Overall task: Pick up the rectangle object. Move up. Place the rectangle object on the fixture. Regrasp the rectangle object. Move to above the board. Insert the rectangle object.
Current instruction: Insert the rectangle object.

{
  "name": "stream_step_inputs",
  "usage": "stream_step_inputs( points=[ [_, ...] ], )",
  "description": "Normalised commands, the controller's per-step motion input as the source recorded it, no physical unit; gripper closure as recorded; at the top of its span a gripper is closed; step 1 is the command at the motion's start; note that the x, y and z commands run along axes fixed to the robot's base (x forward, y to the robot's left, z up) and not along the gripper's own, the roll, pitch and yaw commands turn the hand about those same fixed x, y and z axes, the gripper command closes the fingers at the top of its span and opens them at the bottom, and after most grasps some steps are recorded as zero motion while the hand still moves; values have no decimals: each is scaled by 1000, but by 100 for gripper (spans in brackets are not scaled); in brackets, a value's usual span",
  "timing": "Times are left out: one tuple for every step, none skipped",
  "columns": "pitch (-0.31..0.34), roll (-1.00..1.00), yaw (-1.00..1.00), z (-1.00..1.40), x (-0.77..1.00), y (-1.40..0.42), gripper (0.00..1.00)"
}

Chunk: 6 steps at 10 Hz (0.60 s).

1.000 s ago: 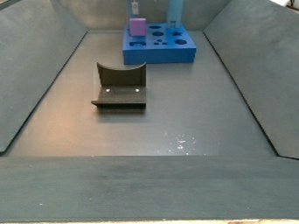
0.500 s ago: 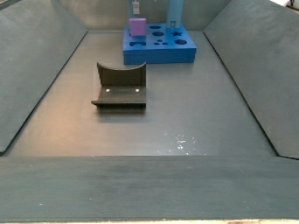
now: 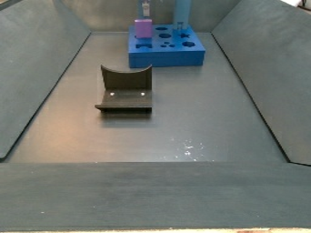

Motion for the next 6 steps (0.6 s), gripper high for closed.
stream_step_inputs(
  points=[
    [-246, 0, 263, -109, -157, 0, 100],
    [-211, 49, 191, -146, -140, -49, 100],
    [-389, 326, 323, -474, -191, -97, 100],
    [-291, 257, 254, -860, 0, -169, 100],
    [-177, 251, 217, -969, 0, -174, 100],
    [-171, 329, 217, -946, 0, -163, 100]
  ],
)
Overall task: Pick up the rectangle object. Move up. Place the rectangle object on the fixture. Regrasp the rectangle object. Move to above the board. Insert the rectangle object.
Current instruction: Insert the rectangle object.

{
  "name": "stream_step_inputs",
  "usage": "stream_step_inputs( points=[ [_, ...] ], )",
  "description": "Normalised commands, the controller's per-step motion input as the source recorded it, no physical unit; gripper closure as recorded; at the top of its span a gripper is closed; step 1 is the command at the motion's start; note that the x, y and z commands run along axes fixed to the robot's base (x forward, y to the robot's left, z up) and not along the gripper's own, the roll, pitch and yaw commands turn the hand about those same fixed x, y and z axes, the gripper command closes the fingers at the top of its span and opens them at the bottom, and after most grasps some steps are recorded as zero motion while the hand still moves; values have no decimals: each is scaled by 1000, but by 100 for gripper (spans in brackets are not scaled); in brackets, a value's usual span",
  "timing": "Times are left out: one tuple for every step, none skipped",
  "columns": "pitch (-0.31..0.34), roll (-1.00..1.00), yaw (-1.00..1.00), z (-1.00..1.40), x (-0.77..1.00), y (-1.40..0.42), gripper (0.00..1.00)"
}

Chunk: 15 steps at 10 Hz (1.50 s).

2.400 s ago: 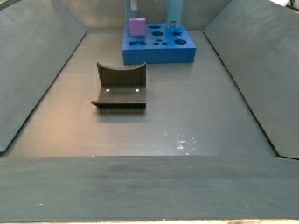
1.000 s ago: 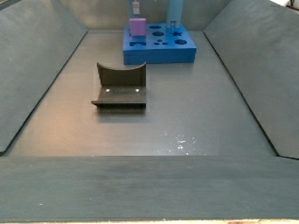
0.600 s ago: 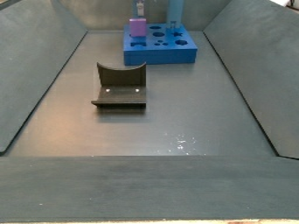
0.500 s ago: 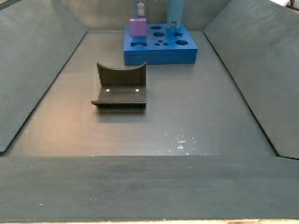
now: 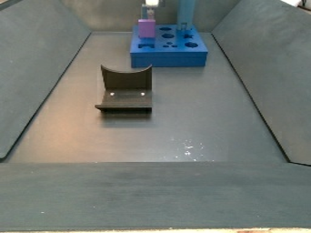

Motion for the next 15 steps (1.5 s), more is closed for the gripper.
stream_step_inputs(
  points=[
    [-183, 357, 217, -917, 0, -151, 100],
    [-169, 523, 249, -789, -20, -137, 100],
    [51, 1000, 163, -100, 43, -151, 100],
    [340, 1000, 11, 109, 137, -200, 100],
    [149, 314, 3, 0, 40, 0, 100],
    [71, 0, 0, -60, 74, 0, 100],
    [726, -100, -366, -403, 357, 14, 100],
    [823, -209, -494, -280, 166, 49, 100],
    [89, -129, -83, -111, 0, 3, 100],
    [0, 0, 0, -66, 0, 0, 100],
    [454, 0, -137, -451, 234, -20, 100],
    [403, 0, -160, -777, 300, -100, 100],
    [297, 0, 0, -686, 194, 0, 100],
    [0, 0, 0, -89, 0, 0, 100],
    [-34, 0, 0, -531, 0, 0, 100]
  ],
)
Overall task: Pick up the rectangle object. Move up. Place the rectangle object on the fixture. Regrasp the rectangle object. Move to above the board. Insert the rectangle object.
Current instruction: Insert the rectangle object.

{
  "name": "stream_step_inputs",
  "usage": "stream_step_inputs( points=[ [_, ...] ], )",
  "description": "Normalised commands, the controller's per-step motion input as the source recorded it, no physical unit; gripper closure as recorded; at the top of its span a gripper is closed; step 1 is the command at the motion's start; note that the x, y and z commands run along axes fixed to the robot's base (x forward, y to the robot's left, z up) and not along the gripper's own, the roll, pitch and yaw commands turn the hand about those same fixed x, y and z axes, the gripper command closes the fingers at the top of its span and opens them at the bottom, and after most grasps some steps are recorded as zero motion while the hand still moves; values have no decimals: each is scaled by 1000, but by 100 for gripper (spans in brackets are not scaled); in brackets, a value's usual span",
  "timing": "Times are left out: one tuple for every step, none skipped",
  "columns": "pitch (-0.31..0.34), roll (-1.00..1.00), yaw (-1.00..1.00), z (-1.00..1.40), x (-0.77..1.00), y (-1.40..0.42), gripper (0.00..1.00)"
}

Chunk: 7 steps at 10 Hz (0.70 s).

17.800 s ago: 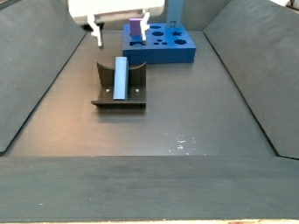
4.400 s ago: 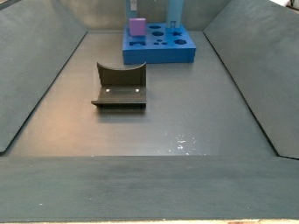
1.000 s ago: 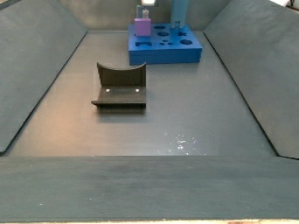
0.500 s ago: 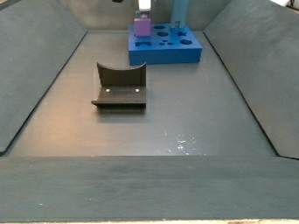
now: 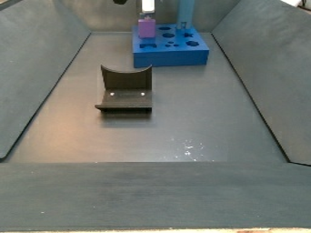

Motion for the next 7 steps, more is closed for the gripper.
stream_step_inputs(
  points=[
    [0, 46, 0, -1000, 0, -14, 100],
    [-3, 31, 0, -1000, 0, -20, 100],
    [0, 0, 0, -1000, 57, 0, 100],
    [34, 0, -3, -154, 109, -34, 100],
    [-34, 0, 0, 0, 0, 0, 100],
    [0, 0, 0, 0, 0, -57, 100],
    [-260, 506, 274, -111, -126, -720, 100]
  ],
)
